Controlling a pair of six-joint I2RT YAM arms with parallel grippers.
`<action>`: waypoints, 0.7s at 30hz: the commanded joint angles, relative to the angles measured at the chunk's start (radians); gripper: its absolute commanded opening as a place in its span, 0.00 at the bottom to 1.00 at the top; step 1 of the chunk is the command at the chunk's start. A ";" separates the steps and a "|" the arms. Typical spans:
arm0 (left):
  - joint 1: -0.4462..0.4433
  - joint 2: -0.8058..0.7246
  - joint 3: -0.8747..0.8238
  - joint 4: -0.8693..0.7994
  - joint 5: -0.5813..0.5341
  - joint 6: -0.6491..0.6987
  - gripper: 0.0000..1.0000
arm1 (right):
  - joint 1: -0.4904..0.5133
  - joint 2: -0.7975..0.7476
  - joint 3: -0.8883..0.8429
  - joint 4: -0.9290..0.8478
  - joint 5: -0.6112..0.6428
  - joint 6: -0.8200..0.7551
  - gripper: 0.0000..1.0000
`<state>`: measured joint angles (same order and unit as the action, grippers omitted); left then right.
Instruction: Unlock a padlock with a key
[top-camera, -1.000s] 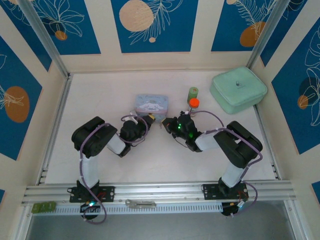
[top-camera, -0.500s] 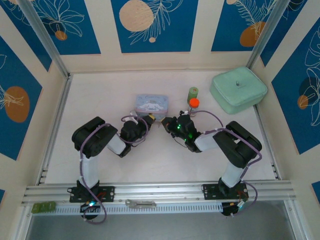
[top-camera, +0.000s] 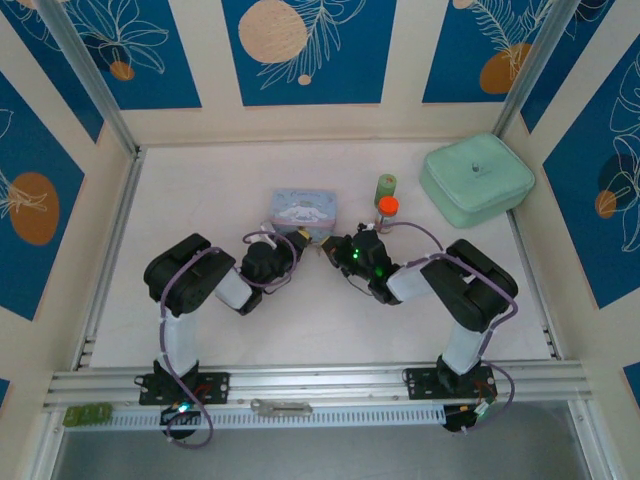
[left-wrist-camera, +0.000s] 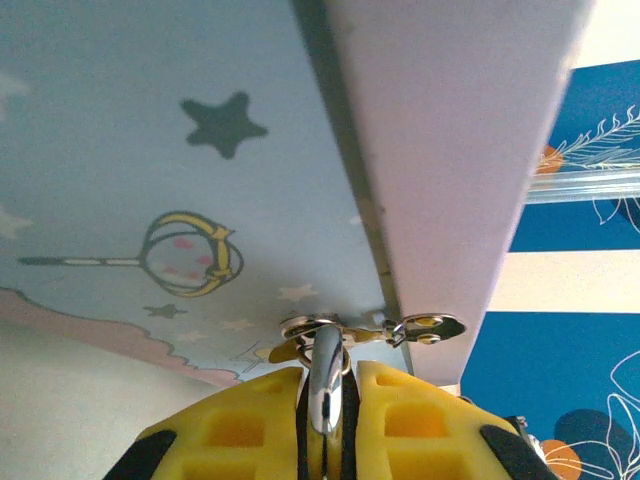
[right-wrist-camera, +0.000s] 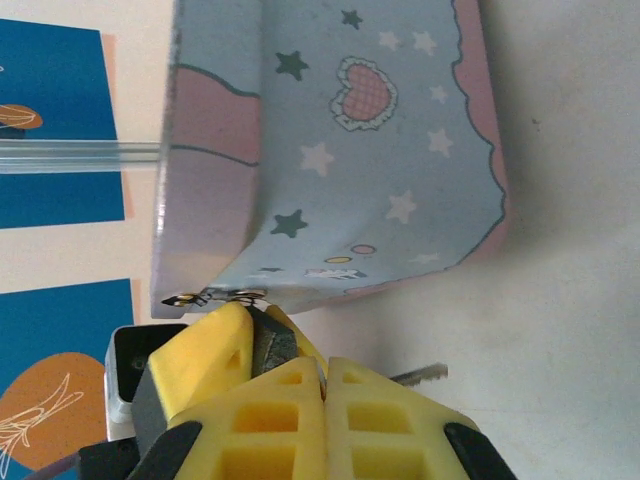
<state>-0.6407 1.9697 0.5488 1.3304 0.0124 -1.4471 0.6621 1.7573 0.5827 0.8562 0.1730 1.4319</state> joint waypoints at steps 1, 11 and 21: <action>-0.018 -0.008 0.020 0.078 -0.023 -0.012 0.00 | 0.009 0.025 0.022 0.059 0.008 -0.020 0.00; -0.022 0.002 0.014 0.077 -0.035 -0.016 0.00 | 0.014 -0.027 -0.010 0.087 0.021 -0.054 0.00; -0.026 0.003 0.011 0.078 -0.048 -0.015 0.00 | 0.022 -0.063 -0.023 0.038 0.045 -0.066 0.00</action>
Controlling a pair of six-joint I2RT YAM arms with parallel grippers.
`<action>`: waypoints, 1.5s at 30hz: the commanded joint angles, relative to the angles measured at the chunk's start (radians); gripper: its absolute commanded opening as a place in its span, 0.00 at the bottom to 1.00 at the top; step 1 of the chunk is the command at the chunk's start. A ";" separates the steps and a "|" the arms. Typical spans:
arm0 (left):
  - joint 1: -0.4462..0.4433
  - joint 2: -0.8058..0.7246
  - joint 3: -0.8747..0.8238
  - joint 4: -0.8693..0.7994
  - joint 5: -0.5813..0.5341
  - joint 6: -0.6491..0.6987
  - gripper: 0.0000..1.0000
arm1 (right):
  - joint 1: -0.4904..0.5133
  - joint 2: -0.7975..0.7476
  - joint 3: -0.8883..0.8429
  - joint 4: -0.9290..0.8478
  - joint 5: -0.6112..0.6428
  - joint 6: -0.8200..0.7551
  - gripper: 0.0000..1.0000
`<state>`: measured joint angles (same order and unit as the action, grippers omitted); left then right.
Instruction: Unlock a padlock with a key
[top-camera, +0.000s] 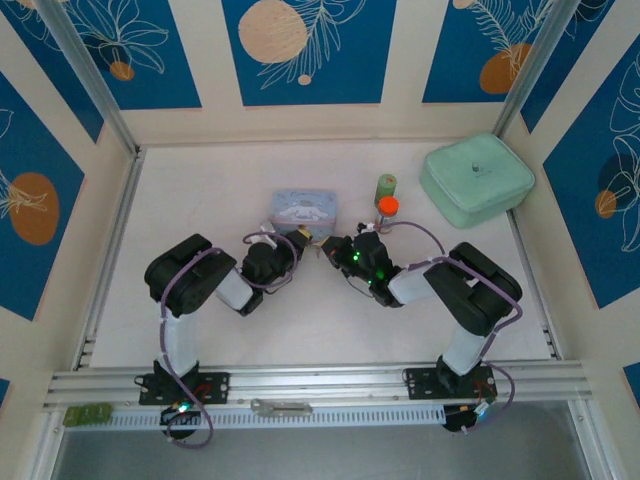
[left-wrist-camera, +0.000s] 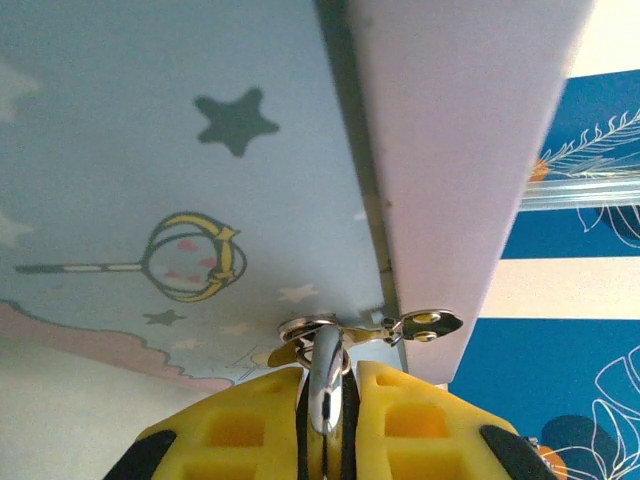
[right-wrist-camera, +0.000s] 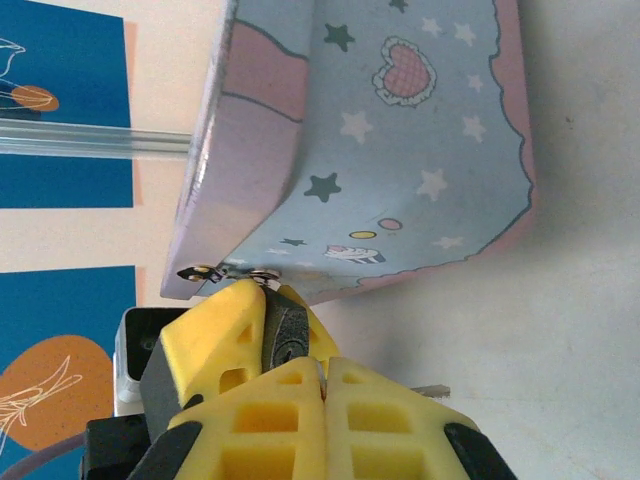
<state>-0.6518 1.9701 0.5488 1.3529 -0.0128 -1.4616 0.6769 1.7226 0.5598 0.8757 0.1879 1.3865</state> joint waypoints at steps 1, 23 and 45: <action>-0.015 0.003 0.010 0.054 -0.023 0.000 0.00 | 0.007 -0.025 -0.002 0.027 0.031 -0.020 0.00; -0.040 -0.005 0.016 0.052 -0.046 -0.034 0.00 | 0.035 0.075 0.048 0.119 0.050 -0.047 0.00; -0.060 -0.069 0.038 -0.049 -0.150 -0.048 0.00 | 0.113 0.117 0.052 0.182 -0.041 -0.047 0.00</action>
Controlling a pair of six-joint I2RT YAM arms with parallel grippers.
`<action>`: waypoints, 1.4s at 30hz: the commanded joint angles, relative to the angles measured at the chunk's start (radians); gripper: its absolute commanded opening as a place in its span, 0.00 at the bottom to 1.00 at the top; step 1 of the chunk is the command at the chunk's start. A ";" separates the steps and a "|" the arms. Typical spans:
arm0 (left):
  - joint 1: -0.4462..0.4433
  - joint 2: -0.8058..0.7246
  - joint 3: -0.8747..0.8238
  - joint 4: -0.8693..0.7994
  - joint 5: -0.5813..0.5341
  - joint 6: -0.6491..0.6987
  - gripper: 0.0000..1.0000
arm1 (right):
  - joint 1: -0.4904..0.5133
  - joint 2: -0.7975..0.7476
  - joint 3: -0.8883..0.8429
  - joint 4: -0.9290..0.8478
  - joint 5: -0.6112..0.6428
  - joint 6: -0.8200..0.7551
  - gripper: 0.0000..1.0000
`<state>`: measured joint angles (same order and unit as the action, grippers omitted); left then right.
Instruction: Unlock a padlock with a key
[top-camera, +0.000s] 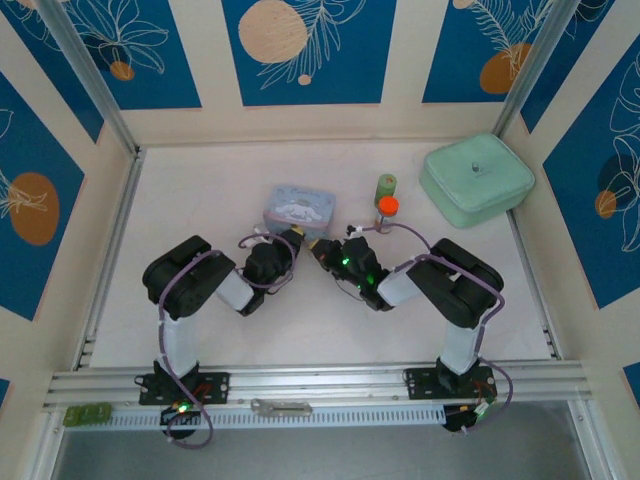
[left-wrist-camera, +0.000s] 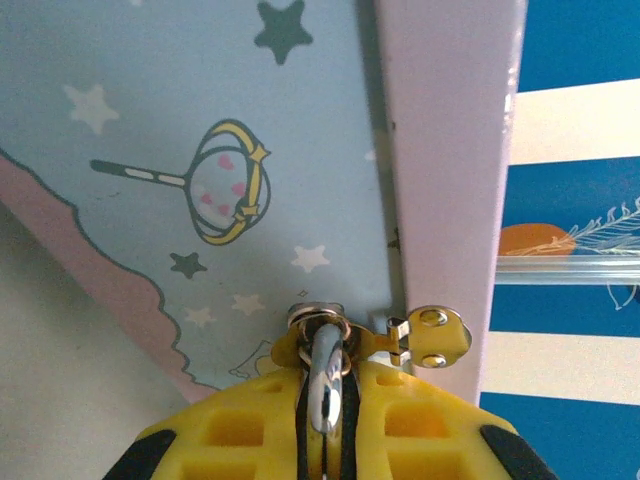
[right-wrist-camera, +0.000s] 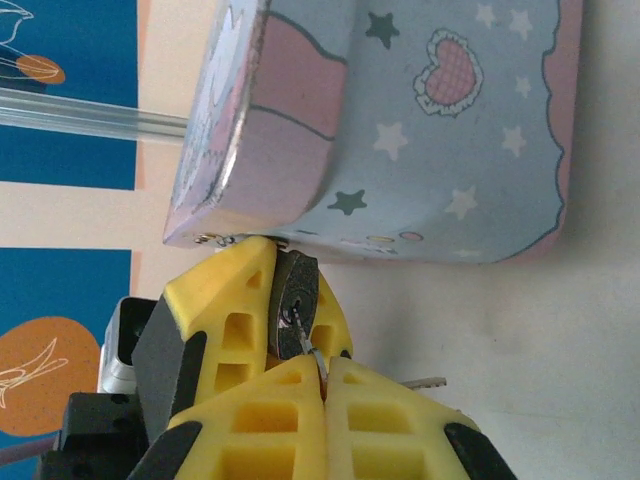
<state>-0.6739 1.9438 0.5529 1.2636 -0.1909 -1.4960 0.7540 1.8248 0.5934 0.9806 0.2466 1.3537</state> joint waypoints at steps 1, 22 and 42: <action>-0.038 -0.043 0.036 0.039 0.031 -0.013 0.00 | 0.031 0.020 0.021 0.096 -0.121 -0.039 0.00; -0.038 -0.047 -0.001 0.060 0.260 0.011 0.00 | -0.173 0.060 0.152 -0.055 -0.587 -0.337 0.00; -0.035 -0.053 0.036 0.058 0.383 0.018 0.00 | -0.211 0.122 0.309 -0.159 -0.723 -0.469 0.00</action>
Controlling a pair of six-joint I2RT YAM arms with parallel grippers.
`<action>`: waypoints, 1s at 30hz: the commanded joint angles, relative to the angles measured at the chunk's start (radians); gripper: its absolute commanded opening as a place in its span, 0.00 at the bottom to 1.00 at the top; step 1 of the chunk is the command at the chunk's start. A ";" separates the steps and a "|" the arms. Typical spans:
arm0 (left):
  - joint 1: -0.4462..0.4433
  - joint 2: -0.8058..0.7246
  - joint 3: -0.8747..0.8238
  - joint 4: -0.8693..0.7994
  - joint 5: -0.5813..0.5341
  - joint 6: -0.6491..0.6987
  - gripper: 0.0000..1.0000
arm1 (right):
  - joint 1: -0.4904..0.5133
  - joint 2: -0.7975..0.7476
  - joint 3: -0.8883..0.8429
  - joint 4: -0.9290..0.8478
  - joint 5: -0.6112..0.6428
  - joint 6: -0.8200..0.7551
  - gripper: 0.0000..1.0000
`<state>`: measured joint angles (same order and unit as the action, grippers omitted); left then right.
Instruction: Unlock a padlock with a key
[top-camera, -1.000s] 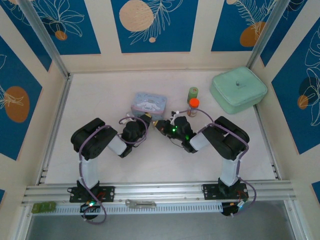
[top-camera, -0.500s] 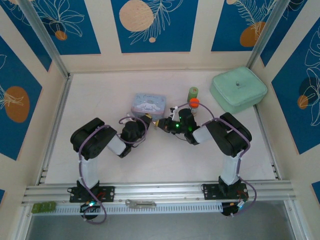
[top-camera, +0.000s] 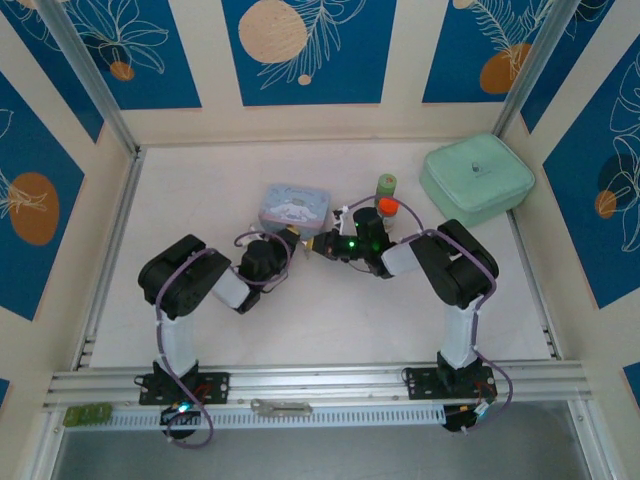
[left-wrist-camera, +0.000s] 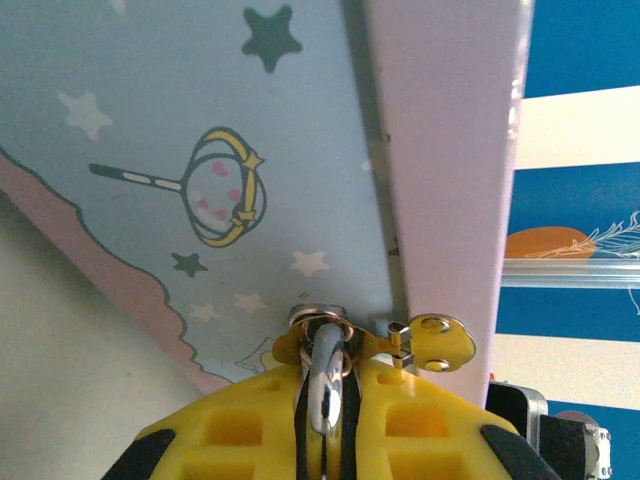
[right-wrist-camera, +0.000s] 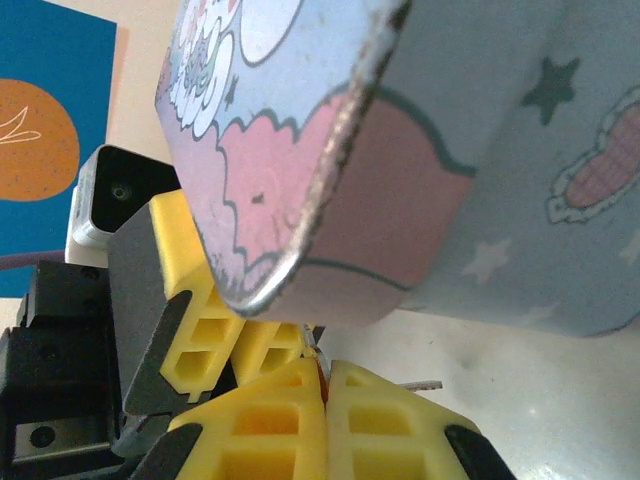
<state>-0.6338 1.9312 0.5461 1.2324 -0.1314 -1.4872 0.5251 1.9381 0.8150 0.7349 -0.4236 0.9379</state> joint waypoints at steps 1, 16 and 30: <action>-0.075 -0.038 0.046 0.093 0.336 0.007 0.00 | 0.012 0.010 0.099 0.071 -0.069 -0.063 0.00; -0.076 -0.024 0.080 0.094 0.495 0.034 0.00 | -0.009 0.080 0.214 0.000 -0.102 0.119 0.00; -0.078 -0.021 0.081 0.125 0.462 0.003 0.00 | 0.036 0.038 0.200 -0.033 -0.070 0.076 0.00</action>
<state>-0.6128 1.9324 0.5766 1.2327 0.0322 -1.4700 0.4599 2.0251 0.9668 0.7006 -0.5102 1.1404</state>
